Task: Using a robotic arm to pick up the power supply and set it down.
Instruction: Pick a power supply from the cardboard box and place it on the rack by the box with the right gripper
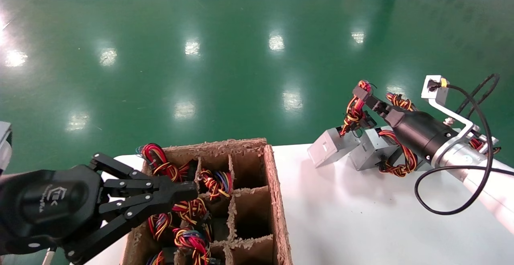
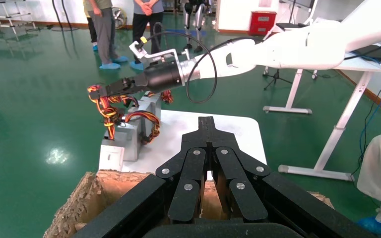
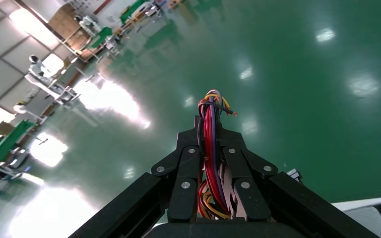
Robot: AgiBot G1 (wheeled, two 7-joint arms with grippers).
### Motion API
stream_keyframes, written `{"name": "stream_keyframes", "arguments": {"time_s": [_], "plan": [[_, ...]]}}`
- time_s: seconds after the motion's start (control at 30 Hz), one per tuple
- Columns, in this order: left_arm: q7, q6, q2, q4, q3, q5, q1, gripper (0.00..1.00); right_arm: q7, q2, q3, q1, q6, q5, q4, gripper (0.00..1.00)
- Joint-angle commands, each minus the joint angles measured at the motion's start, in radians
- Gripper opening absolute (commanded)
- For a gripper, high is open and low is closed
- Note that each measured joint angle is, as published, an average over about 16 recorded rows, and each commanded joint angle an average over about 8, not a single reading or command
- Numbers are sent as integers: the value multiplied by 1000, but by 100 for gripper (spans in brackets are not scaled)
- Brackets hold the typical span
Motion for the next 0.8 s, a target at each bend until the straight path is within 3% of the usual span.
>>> {"name": "stream_keyframes", "arguments": {"time_s": [0.03,0.43,0.8], "plan": [[0,0,0,0,0,0,0,0,21,9,-8,-17,40,-10,37,0],[0,0,0,0,0,0,0,0,212,82,-109,-68,271,-68,207,0],[0,0,0,0,0,0,0,0,286,74,-197,-22,367,-119,188,0]]}}
